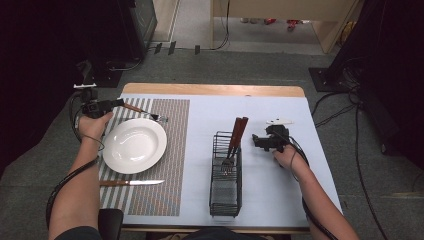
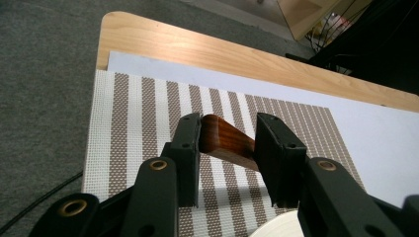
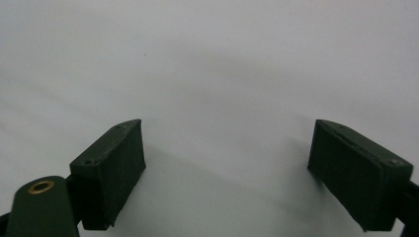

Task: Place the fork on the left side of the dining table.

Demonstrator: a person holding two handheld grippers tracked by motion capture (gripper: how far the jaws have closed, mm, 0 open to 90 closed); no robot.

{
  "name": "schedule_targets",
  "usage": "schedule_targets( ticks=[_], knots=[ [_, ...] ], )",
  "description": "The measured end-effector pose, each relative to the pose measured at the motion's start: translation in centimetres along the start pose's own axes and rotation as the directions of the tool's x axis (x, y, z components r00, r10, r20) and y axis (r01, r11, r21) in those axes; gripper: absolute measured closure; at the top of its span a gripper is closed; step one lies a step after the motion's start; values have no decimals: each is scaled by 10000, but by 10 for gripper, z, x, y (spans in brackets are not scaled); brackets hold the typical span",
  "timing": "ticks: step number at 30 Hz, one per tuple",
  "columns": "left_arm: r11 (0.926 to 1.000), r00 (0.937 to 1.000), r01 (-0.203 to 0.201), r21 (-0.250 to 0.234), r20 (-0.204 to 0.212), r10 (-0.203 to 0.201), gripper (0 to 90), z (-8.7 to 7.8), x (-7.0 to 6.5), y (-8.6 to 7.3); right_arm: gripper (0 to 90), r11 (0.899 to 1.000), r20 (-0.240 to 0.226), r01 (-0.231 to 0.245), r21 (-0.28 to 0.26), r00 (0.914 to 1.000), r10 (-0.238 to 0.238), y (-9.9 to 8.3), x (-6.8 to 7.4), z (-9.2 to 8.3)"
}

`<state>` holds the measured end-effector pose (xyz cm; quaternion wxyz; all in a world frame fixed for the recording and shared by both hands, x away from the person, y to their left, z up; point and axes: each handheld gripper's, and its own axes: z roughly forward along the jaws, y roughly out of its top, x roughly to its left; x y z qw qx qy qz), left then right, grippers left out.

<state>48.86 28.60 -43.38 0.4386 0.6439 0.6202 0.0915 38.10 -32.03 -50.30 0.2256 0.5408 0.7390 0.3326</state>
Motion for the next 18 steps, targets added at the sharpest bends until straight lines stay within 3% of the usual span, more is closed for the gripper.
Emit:
schedule_targets(
  ticks=[11,18],
  knots=[
    [9997,9999,-68,236,-113,71,591,6,6,-6,138,10000,-2,-9,-6,10000,9,0,0,0],
    [9992,9996,228,319,-154,-223,573,9,11,-12,138,10000,2,3,6,10000,-3,0,0,0]
  ],
)
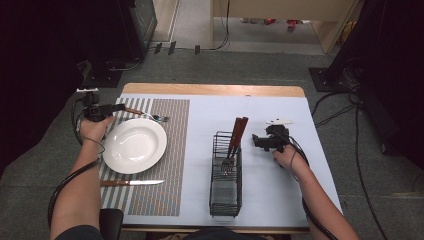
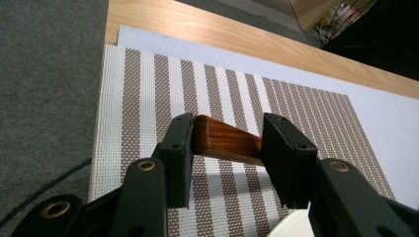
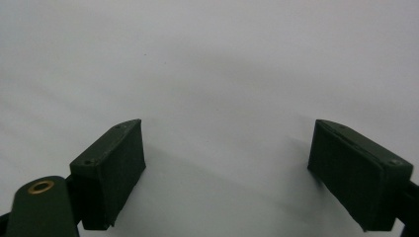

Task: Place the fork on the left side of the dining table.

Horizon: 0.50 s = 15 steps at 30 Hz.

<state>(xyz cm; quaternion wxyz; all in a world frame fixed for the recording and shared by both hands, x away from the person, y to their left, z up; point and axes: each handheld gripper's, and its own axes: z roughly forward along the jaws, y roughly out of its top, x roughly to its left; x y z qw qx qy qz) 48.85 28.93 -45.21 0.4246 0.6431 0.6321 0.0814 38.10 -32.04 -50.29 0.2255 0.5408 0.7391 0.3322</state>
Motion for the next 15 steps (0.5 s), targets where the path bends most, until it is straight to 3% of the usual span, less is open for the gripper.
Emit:
schedule_targets(
  ticks=[15],
  knots=[
    [9992,9994,-104,391,-319,117,528,6,6,-8,138,10000,-1,4,-1,10000,-4,0,0,0]
  ],
)
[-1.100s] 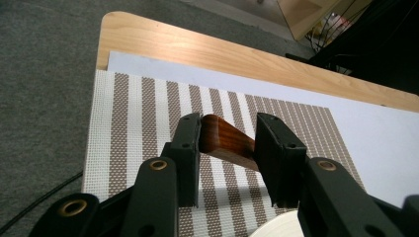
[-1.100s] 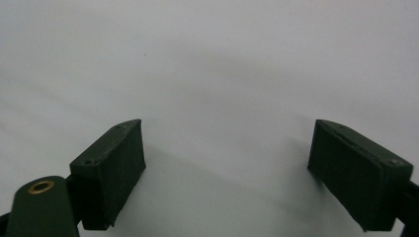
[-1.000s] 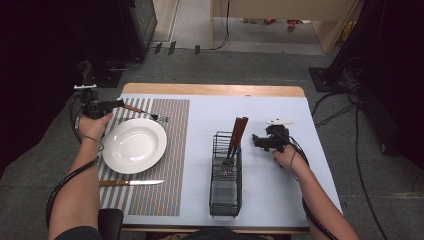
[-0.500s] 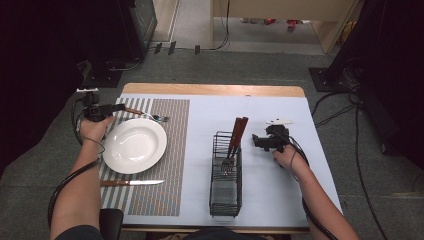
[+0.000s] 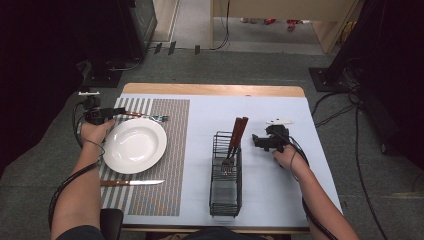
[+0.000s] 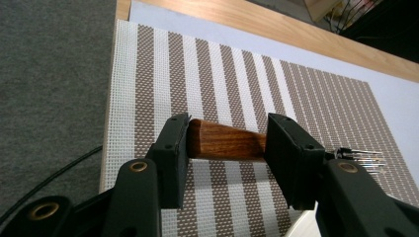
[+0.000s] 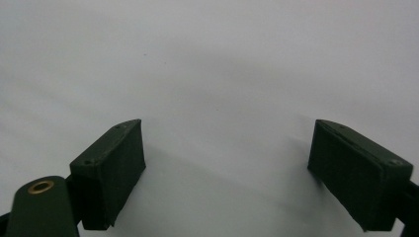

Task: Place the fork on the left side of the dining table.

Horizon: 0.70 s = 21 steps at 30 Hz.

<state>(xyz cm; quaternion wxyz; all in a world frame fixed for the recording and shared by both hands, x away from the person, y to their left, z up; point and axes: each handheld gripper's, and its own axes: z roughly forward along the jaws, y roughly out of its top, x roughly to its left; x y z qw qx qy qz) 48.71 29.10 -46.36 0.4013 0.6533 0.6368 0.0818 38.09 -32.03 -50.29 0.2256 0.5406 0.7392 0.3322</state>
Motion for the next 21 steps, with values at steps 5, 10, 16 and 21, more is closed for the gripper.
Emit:
schedule_targets(
  ticks=[5,10,16,21],
  knots=[
    [10000,10000,17,31,-85,-17,522,2,1,-1,138,10000,1,-4,-4,10000,4,0,0,0],
    [9999,9998,90,143,-192,-87,517,3,1,-1,138,10000,1,0,-1,10000,0,0,0,0],
    [9988,9993,150,456,-358,-134,510,6,1,0,138,10000,-1,-9,-4,10000,9,0,0,0],
    [9984,9989,73,554,-461,-48,510,7,2,1,138,10000,-1,-7,0,10000,7,0,0,0]
  ],
)
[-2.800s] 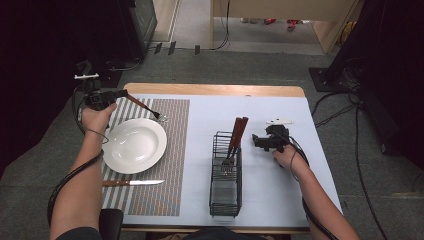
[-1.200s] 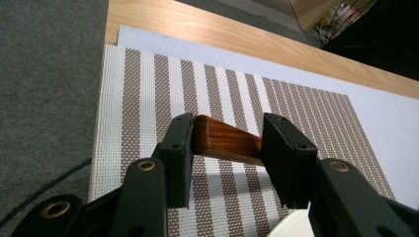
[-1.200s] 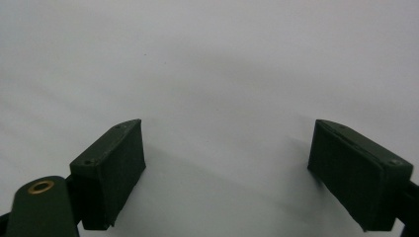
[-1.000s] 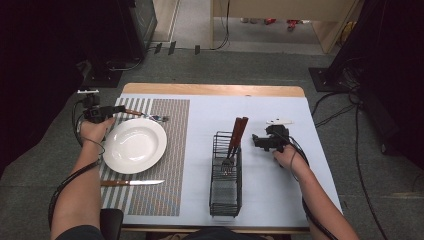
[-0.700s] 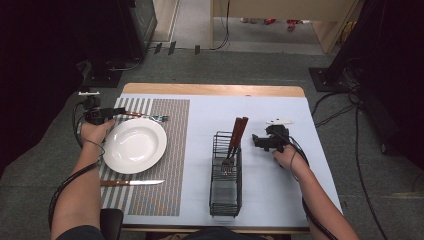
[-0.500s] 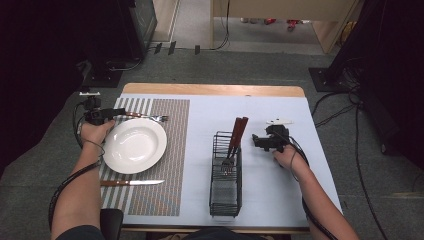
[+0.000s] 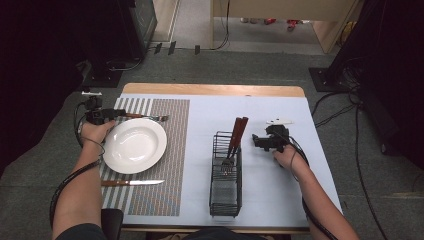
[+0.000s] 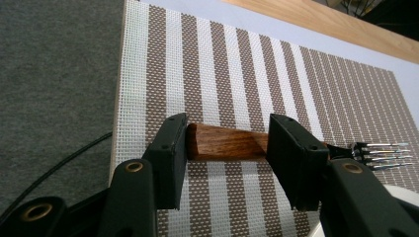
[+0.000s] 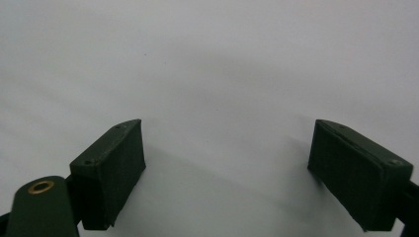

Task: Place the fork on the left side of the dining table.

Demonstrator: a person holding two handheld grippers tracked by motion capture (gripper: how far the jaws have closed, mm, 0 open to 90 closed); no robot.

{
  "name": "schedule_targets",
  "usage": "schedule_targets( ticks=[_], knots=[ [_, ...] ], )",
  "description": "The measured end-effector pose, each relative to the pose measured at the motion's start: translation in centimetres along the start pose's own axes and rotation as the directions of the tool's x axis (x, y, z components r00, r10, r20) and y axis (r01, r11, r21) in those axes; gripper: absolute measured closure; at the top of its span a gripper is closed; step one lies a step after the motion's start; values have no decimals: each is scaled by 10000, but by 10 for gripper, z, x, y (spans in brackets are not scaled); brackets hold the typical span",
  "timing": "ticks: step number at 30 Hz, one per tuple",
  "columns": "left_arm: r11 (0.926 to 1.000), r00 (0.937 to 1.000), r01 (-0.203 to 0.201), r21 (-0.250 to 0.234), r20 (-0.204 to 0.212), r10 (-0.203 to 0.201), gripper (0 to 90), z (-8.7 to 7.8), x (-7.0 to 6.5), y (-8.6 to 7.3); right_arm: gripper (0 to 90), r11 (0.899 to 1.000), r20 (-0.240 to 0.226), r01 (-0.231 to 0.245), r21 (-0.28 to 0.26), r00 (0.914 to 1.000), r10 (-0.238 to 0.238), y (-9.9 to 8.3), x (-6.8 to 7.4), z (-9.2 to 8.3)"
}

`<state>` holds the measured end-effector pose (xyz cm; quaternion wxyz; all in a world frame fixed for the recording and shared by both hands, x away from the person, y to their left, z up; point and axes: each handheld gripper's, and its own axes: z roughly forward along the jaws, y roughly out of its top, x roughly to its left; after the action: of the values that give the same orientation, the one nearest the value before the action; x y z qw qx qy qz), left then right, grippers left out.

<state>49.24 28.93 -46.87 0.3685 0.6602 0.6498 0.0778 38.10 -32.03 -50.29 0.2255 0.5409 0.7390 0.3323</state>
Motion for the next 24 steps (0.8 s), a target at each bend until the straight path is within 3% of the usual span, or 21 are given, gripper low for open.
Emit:
schedule_targets(
  ticks=[15,24],
  knots=[
    [9978,9997,146,639,-189,-134,455,6,-1,4,138,10000,1,-3,11,10000,3,0,0,0],
    [9988,9994,92,478,-344,-76,409,-2,-6,14,138,10000,0,-6,-1,10000,6,0,0,0]
  ],
)
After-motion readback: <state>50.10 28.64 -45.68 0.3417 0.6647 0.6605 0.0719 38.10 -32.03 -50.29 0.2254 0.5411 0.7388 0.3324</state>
